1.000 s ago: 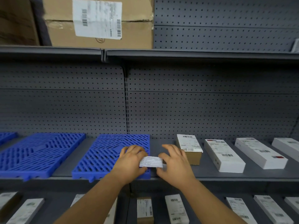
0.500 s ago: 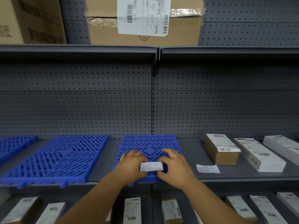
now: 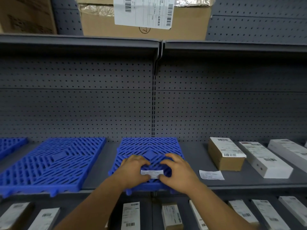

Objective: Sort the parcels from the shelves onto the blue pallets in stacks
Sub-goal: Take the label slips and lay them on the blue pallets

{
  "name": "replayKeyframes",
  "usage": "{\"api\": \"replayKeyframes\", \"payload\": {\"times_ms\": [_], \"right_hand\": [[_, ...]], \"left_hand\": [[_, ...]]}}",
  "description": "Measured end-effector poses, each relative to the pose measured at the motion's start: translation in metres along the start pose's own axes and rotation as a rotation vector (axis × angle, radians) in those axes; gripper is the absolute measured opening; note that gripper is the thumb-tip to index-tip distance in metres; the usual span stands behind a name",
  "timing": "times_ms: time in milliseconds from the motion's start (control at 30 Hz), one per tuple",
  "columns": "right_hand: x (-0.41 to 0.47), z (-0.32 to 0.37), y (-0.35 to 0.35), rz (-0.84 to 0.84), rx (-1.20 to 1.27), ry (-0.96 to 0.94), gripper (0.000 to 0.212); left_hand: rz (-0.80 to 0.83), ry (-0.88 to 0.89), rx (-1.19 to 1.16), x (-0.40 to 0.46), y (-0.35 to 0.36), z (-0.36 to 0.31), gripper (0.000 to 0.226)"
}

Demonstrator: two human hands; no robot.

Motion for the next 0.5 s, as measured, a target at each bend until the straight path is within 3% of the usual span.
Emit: {"api": "replayKeyframes", "payload": {"times_ms": [200, 333, 500], "right_hand": [[-0.005, -0.018, -0.023, -0.057, 0.026, -0.025, 0.055], [-0.017, -0.046, -0.047, -0.075, 0.026, -0.008, 0.057], [-0.035, -0.087, -0.071, -0.104, -0.019, -0.022, 0.054]], "left_hand": [[-0.028, 0.039, 0.052, 0.009, -0.004, -0.038, 0.059], [-0.081, 0.128, 0.131, 0.014, 0.001, -0.083, 0.082], [-0.081, 0.131, 0.094, 0.026, 0.032, -0.130, 0.059]]}}
Point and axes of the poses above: each hand's wrist, its own x-axis towards the middle knuckle, its own y-axis out of the palm, z = x × y, the point moved 10 cm from there along x, towards the middle knuckle, and after that the axes turned 13 degrees about -z, right-handed, at the moved point
